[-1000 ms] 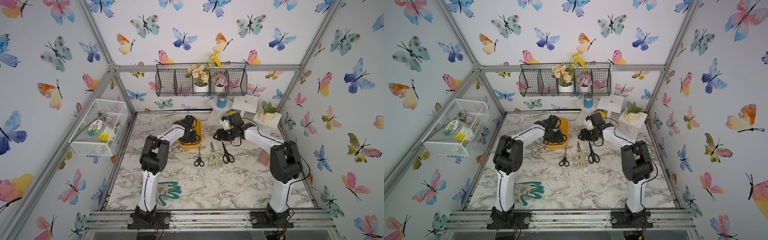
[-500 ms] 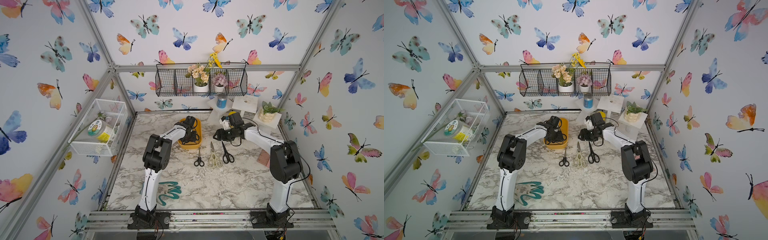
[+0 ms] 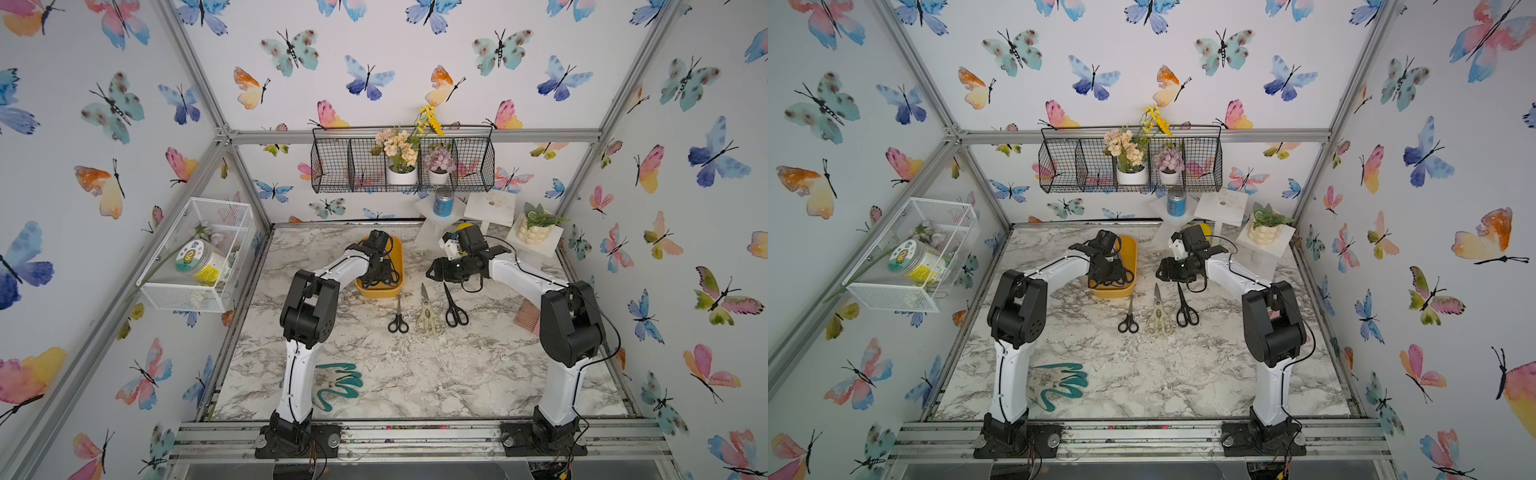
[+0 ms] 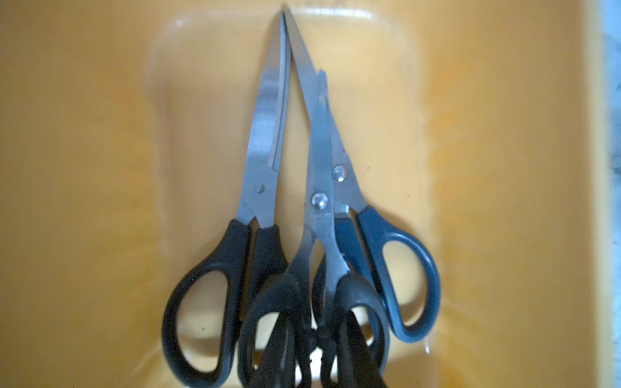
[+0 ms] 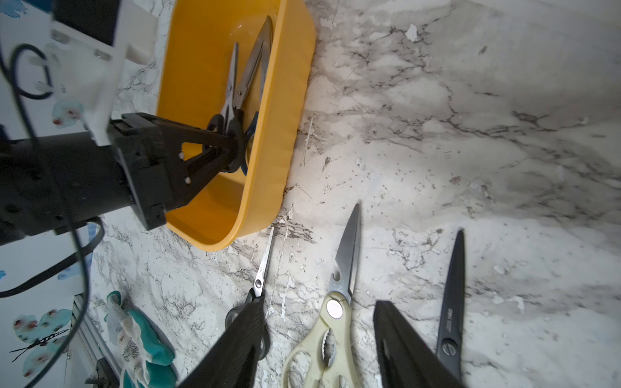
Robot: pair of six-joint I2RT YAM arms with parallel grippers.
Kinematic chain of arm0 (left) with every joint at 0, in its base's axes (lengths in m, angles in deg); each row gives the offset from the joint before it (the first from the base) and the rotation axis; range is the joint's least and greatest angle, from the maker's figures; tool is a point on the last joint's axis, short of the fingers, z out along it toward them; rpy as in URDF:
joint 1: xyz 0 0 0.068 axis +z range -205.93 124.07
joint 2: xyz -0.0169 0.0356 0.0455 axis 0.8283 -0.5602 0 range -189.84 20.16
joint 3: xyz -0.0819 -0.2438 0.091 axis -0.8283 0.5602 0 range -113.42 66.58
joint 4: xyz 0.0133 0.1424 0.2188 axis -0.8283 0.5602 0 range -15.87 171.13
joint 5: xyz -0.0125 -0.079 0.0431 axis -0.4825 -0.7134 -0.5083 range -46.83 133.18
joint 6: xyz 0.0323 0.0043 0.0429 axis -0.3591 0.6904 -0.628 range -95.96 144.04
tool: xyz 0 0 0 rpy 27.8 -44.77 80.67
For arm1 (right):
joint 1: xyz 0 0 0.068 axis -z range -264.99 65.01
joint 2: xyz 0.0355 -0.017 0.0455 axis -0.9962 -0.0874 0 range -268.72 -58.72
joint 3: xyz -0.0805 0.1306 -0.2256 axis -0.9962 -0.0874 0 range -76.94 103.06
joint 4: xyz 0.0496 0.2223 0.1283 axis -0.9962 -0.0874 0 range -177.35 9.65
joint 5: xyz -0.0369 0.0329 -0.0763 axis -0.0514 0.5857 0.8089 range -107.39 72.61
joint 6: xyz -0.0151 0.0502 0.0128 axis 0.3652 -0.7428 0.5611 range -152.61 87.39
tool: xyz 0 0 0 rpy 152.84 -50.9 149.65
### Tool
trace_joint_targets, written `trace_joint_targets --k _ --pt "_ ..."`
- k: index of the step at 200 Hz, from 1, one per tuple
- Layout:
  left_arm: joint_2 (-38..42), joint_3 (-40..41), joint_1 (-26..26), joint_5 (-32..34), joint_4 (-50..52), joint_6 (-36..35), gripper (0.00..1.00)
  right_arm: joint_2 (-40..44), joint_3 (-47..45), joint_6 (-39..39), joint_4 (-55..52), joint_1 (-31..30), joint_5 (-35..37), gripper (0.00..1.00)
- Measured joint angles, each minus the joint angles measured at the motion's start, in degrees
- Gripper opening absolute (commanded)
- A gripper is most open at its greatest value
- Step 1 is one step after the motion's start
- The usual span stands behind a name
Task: Take the scissors out of the storage box
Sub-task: Pick up the scissors from the storage box.
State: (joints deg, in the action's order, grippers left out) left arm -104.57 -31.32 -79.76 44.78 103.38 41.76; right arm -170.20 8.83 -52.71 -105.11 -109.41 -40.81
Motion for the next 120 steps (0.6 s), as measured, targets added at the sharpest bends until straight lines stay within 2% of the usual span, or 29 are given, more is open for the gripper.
trace_joint_targets --k 54,120 --pt "9.27 1.4 0.0 -0.04 -1.18 0.74 0.07 0.0 -0.02 -0.02 0.07 0.0 -0.22 0.58" --pt "25.05 19.74 -1.38 0.0 -1.9 2.47 0.08 0.0 -0.02 0.04 0.13 -0.02 -0.48 0.58"
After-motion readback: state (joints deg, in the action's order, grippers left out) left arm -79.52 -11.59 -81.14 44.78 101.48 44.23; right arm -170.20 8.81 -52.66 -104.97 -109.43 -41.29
